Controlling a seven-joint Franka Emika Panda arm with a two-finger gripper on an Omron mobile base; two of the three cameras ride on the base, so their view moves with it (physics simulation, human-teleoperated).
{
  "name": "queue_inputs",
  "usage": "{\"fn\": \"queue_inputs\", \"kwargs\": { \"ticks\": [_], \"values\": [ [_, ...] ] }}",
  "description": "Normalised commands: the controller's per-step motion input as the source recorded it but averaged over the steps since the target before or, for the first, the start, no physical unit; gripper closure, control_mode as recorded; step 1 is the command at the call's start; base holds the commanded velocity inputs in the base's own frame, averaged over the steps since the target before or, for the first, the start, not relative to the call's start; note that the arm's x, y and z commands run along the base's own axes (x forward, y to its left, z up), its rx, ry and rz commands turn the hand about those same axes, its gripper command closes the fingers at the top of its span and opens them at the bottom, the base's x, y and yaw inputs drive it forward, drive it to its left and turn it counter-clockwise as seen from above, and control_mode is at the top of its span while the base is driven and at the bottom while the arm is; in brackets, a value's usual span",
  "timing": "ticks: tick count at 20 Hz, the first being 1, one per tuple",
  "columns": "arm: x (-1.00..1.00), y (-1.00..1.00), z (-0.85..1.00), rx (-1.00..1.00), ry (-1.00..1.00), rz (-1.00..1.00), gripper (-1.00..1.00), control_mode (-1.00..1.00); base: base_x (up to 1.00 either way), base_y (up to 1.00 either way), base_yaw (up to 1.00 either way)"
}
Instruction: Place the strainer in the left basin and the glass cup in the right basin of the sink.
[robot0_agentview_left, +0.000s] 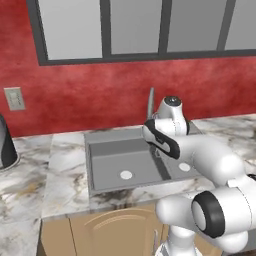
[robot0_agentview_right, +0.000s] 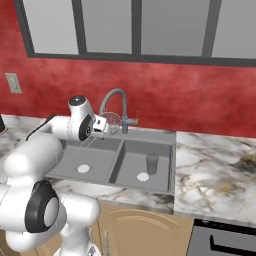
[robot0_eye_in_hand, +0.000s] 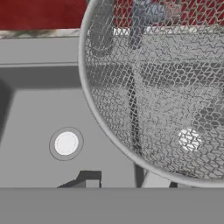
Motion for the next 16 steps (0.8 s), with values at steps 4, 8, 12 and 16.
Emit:
{"fn": "queue_inputs", "kwargs": {
  "ticks": [4,8,12,16],
  "values": [
    [0.00,0.00,0.00,0.00,0.00,0.00,1.00,1.00,-0.09,0.43,0.00],
    [0.00,0.00,0.00,0.00,0.00,0.00,1.00,1.00,-0.08,0.39,0.00],
    [0.00,0.00,0.00,0.00,0.00,0.00,1.00,1.00,-0.06,0.40,0.00],
    [0.00,0.00,0.00,0.00,0.00,0.00,1.00,1.00,-0.07,0.42,0.00]
  ]
}}
